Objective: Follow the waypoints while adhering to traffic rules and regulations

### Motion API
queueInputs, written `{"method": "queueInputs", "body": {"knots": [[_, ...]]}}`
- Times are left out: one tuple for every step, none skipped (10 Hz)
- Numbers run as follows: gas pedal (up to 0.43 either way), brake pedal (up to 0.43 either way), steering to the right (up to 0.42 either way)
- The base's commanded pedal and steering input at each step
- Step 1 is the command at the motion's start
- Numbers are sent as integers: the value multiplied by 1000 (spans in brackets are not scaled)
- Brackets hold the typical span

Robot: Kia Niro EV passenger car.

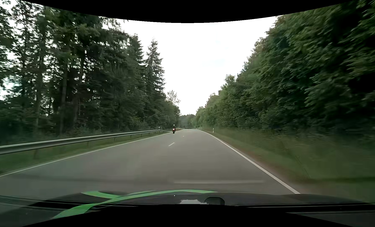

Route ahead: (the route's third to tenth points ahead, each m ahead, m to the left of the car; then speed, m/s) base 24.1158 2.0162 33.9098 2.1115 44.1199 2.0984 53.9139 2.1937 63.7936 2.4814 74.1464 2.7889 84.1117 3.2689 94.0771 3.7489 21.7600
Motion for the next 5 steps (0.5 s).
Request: {"method": "queueInputs", "body": {"knots": [[299, 0, -5], [299, 0, -5], [299, 0, -4], [299, 0, -4], [299, 0, -4]]}}
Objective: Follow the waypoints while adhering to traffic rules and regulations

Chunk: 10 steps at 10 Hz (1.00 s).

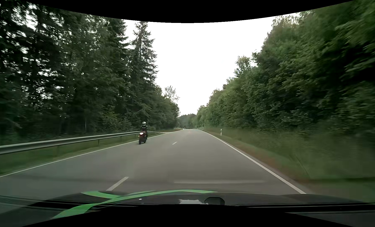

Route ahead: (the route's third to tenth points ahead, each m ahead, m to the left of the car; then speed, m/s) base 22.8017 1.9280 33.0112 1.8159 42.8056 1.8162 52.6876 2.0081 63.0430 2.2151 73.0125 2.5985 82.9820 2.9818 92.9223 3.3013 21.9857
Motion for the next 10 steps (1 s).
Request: {"method": "queueInputs", "body": {"knots": [[299, 0, -4], [299, 0, -4], [299, 0, -4], [299, 0, -4], [299, 0, -4], [299, 0, -3], [280, 0, -3], [280, 0, -3], [260, 0, -3], [248, 0, -3]]}}
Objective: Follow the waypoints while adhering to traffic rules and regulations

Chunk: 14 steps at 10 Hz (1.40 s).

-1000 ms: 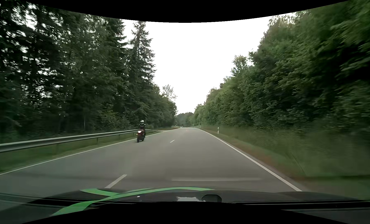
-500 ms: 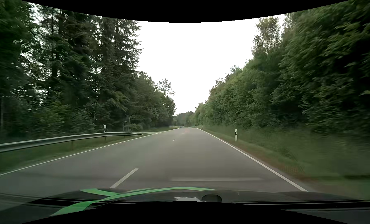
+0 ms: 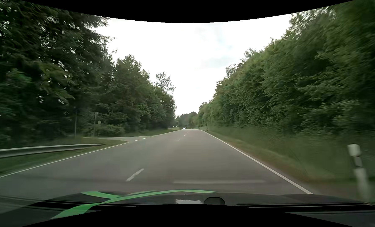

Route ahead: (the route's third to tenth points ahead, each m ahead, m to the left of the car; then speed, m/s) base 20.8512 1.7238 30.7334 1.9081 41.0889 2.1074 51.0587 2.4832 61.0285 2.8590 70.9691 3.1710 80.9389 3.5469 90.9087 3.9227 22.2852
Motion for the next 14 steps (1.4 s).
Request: {"method": "queueInputs", "body": {"knots": [[248, 0, -3], [260, 0, -3], [280, 0, -4], [287, 0, -3], [287, 0, -3], [287, 0, -3], [287, 0, -3], [280, 0, -3], [260, 0, -3], [260, 0, -4], [260, 0, -4], [260, 0, -3], [260, 0, -3], [248, 0, -4]]}}
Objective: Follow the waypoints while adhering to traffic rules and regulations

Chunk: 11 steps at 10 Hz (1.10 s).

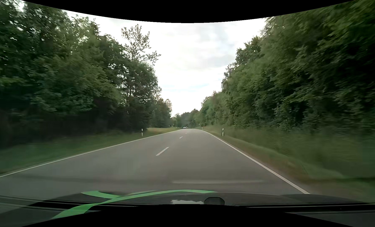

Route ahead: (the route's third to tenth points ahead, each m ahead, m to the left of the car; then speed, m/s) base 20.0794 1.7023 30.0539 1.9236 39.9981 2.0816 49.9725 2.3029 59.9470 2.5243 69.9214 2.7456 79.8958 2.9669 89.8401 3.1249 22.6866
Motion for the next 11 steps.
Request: {"method": "queueInputs", "body": {"knots": [[248, 0, -4], [248, 0, -3], [248, 0, -3], [248, 0, -4], [248, 0, -4], [248, 0, -4], [248, 0, -3], [248, 0, -3], [248, 0, -3], [248, 0, -4], [248, 0, -3]]}}
